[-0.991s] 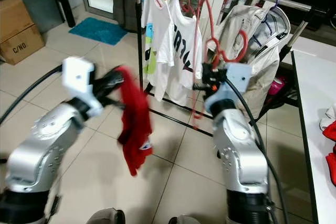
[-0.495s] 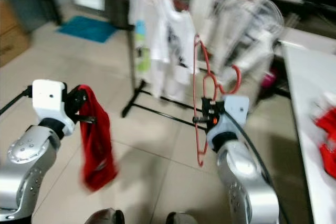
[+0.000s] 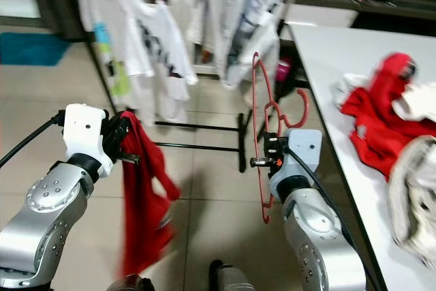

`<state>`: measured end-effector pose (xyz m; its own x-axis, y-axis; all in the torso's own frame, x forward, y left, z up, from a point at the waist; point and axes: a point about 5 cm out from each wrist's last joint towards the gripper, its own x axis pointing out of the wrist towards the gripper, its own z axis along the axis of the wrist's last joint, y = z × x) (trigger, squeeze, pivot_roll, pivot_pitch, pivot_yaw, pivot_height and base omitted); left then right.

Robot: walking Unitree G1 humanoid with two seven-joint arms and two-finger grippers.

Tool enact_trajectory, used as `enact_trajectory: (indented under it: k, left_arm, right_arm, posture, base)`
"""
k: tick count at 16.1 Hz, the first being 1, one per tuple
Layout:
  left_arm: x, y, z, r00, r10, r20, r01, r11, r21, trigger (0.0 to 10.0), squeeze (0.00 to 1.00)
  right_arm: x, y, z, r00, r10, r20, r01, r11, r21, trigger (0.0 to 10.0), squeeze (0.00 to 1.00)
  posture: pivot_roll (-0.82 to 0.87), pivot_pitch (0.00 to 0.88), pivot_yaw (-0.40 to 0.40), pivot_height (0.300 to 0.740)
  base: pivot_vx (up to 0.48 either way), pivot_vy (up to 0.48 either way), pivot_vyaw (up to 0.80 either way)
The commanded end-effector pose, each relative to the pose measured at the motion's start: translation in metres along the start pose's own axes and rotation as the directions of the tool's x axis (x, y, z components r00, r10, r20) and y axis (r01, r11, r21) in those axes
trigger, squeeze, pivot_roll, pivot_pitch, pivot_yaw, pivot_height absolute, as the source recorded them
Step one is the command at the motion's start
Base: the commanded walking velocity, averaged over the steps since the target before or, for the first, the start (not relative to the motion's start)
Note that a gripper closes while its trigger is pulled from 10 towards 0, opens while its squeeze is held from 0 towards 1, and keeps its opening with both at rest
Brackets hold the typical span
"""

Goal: Hang hanger

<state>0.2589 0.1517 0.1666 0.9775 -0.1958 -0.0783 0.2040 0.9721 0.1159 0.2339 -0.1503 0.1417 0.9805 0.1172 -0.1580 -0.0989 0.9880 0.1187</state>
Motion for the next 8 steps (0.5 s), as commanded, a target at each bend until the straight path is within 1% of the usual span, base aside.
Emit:
enact_trajectory:
  k: [1,4,8]
  left_arm:
    - [-0.0003,-0.0033,0.0077,0.999,-0.013,0.029,0.013,1.000,0.012,10.0,0.00]
    - [-0.0022,-0.0034,0.0056,1.000,-0.003,0.023,0.003,1.000,0.008,10.0,0.00]
    - [-0.0027,-0.0059,0.0039,1.000,-0.011,0.016,0.011,1.000,0.002,10.0,0.00]
  right_arm:
    - [-0.0012,0.0009,0.0048,1.000,-0.005,0.015,0.005,1.000,-0.012,10.0,0.00]
    - [-0.0014,0.0047,0.0035,1.000,0.013,0.009,-0.013,1.000,-0.001,10.0,0.00]
    - [-0.0012,0.0058,0.0033,1.000,0.015,0.004,-0.015,1.000,0.010,10.0,0.00]
  posture:
    - [0.06,0.088,-0.070,0.740]
    - [0.06,0.086,-0.076,0.740]
    - [0.06,0.085,-0.075,0.740]
  base:
    - [0.000,0.000,-0.80]
    - [0.000,0.000,-0.80]
    - [0.000,0.000,-0.80]
